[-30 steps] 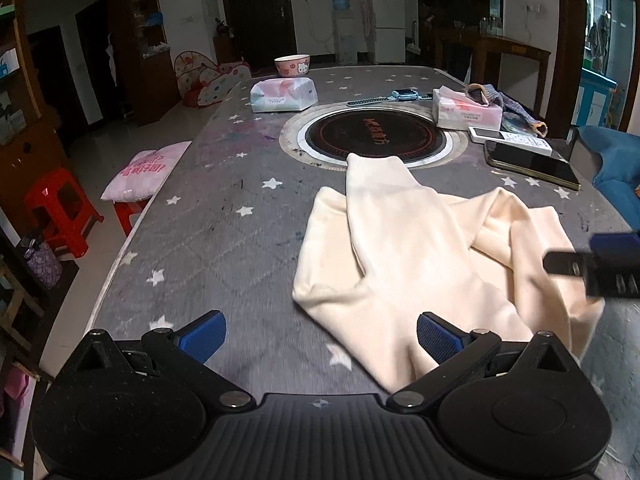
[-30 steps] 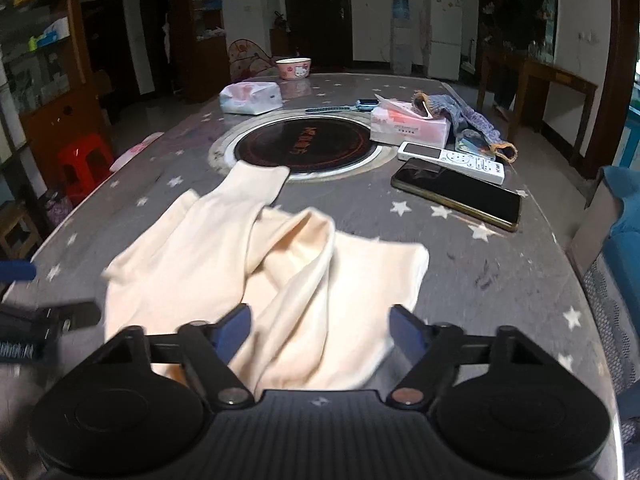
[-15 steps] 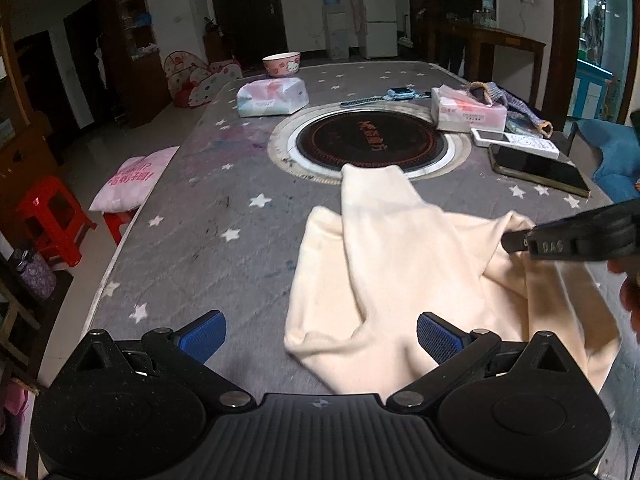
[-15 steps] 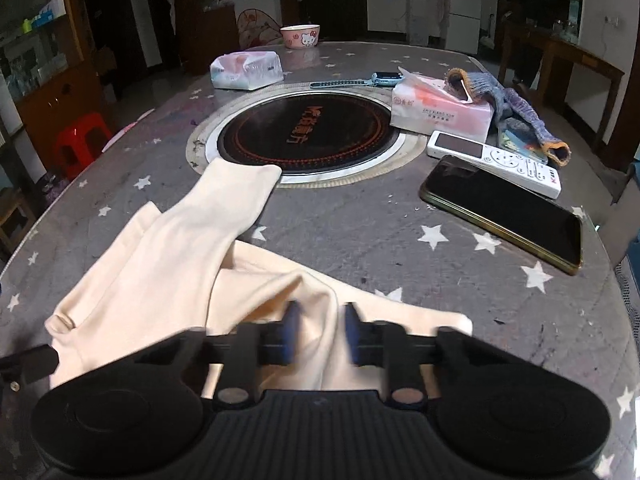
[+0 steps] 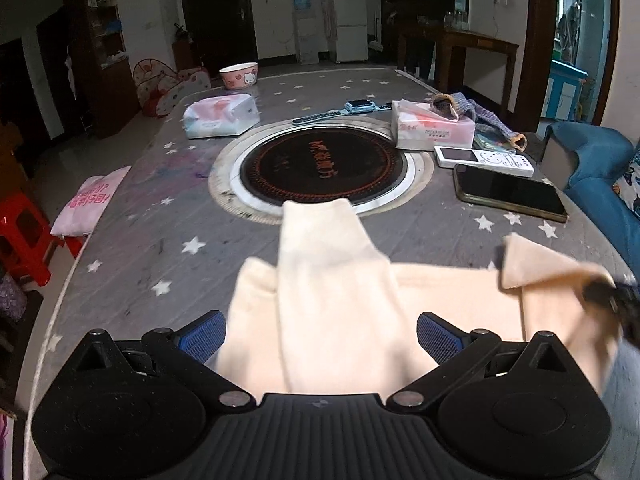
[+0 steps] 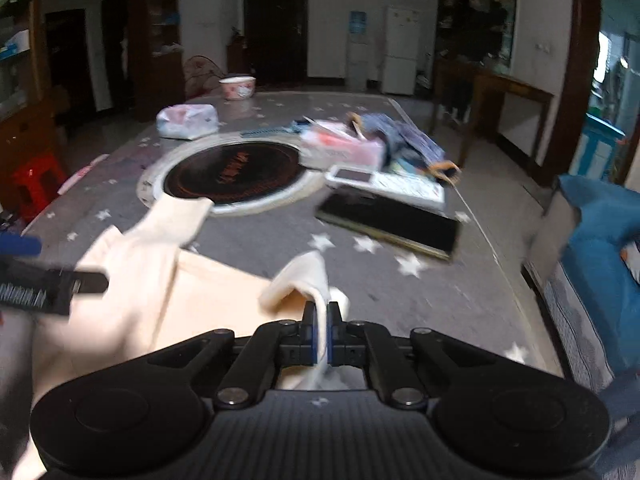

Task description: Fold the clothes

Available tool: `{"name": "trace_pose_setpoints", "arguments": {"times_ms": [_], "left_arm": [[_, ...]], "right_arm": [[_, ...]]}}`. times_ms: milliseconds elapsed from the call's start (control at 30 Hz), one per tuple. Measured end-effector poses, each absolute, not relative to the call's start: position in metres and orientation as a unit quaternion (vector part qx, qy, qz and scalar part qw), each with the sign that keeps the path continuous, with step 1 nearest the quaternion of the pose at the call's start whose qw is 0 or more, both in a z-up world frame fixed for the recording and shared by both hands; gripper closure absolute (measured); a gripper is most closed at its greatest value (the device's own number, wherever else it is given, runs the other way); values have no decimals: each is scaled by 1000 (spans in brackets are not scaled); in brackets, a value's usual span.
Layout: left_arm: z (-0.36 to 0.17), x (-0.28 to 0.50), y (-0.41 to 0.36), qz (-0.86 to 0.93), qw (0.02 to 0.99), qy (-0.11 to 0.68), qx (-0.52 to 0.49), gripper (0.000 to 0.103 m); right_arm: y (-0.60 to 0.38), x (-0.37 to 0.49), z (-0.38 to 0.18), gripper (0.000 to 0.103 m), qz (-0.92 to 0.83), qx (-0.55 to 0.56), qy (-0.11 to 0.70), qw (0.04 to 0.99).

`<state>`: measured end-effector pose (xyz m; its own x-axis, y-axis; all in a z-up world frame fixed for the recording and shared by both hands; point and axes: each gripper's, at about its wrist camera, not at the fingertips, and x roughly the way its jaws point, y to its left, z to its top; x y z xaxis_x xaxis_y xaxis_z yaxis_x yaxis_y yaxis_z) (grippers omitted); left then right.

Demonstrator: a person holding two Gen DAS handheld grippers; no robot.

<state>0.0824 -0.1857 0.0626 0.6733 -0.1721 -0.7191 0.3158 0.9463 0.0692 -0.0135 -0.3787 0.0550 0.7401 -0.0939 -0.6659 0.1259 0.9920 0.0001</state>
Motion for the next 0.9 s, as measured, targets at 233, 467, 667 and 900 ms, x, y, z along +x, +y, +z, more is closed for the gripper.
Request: {"name": "trace_pose_setpoints", "arguments": {"times_ms": [233, 467, 667, 900], "left_arm": [[41, 126, -216, -109, 898, 412, 110, 17], [28, 129, -221, -129, 899, 398, 131, 75], [45, 118, -194, -115, 911, 379, 117, 100], [74, 101, -144, -82, 924, 367, 75, 102]], "right_arm": [[-394, -13, 42, 89, -53, 47, 376, 924], [-392, -4, 38, 81, -38, 27, 377, 925], [-398, -12, 44, 99, -52, 38, 358, 931], [-413, -42, 65, 100, -96, 42, 328, 939]]}}
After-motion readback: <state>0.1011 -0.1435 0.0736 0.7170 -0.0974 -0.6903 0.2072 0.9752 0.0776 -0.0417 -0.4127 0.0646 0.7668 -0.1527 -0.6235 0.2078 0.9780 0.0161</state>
